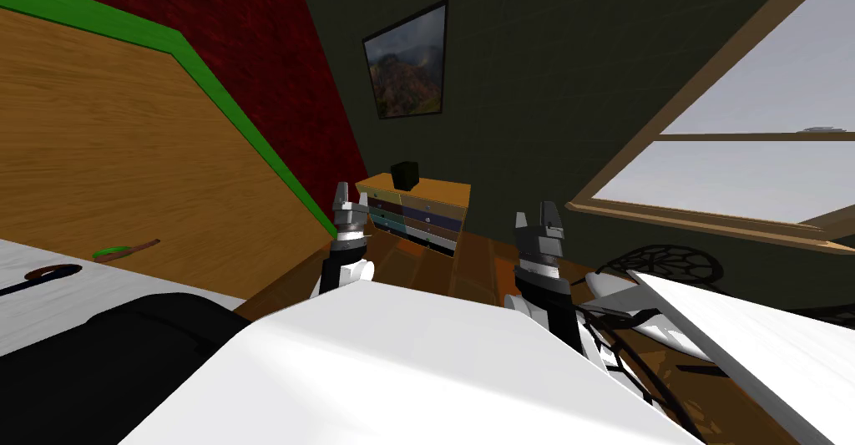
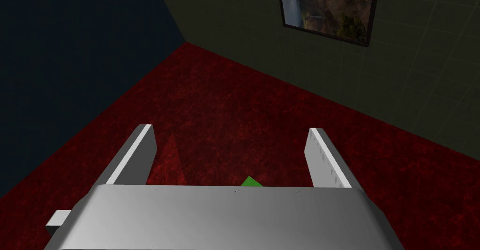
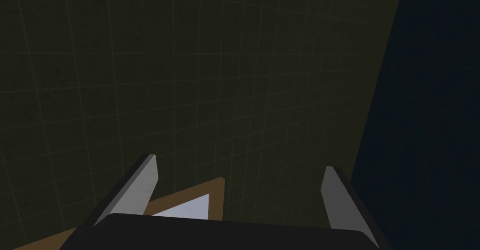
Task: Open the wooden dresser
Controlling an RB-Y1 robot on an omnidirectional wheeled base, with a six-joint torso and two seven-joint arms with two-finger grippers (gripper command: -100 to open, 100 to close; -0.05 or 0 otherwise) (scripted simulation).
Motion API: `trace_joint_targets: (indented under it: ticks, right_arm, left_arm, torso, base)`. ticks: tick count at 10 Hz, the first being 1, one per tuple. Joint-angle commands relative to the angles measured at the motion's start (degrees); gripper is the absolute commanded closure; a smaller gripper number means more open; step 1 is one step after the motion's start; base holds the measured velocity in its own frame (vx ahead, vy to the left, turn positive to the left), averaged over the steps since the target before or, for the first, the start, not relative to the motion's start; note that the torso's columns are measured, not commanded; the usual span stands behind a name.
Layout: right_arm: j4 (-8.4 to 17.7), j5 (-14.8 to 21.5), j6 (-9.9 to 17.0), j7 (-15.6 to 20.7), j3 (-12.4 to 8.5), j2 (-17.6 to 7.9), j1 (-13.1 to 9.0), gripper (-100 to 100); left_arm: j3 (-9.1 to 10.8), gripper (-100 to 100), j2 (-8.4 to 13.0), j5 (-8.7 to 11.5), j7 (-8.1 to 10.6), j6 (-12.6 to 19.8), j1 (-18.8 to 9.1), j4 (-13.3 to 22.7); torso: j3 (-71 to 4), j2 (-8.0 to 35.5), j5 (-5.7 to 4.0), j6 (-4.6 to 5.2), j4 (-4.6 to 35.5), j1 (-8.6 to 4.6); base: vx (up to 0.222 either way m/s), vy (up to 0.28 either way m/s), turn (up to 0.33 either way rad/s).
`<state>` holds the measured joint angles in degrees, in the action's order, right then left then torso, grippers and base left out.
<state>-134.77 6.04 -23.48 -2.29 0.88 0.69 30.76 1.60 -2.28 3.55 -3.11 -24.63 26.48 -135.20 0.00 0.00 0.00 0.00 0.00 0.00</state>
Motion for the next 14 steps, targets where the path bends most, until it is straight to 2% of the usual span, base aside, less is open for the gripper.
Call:
trace_joint_targets:
  ticks: [1, 9, 10, 11, 14]
  right_arm:
    - [0.0, 0.0, 0.0, 0.0, 0.0, 0.0, 0.0, 0]
    - [-0.02, 0.0, -0.01, 0.0, 0.0, 0.0, 0.0, 0]
    - [-0.02, 0.0, -0.01, 0.0, 0.0, 0.0, 0.0, 0]
    - [0.0, 0.0, 0.0, 0.0, 0.0, 0.0, 0.0, 0]
    - [0.01, 0.0, 0.0, 0.0, 0.0, 0.0, 0.01, 0]
  left_arm:
    - [0.0, 0, 0.0, 0.0, 0.0, 0.0, 0.0, 0.0]
    - [0.0, 0, 0.0, 0.0, 0.0, -0.01, 0.0, -0.02]
    - [-0.03, -100, 2.49, 0.0, 0.05, -0.09, -0.19, 0.72]
    - [-0.06, -100, 4.18, 0.0, 0.09, -0.17, -0.38, 1.43]
    - [-0.18, -100, 8.38, 0.02, 0.29, -0.57, -1.14, 4.33]
  torso:
    - [-4.67, 2.32, 0.0, 0.0, 2.35, 0.0]
    - [-70.73, 35.39, 0.0, 0.0, 35.37, 0.0]
    - [-79.19, 39.62, 0.0, 0.0, 39.6, 0.0]
    - [-83.16, 41.5, 0.0, 0.0, 41.48, 0.01]
    - [-84.62, 42.18, 0.0, 0.0, 42.24, 0.0]
  base:
    - [0.0, 0.0, 0.0]
    - [0.0, 0.0, 0.0]
    - [0.021, -0.002, -0.01]
    - [0.041, -0.008, -0.016]
    - [0.07, -0.007, -0.018]
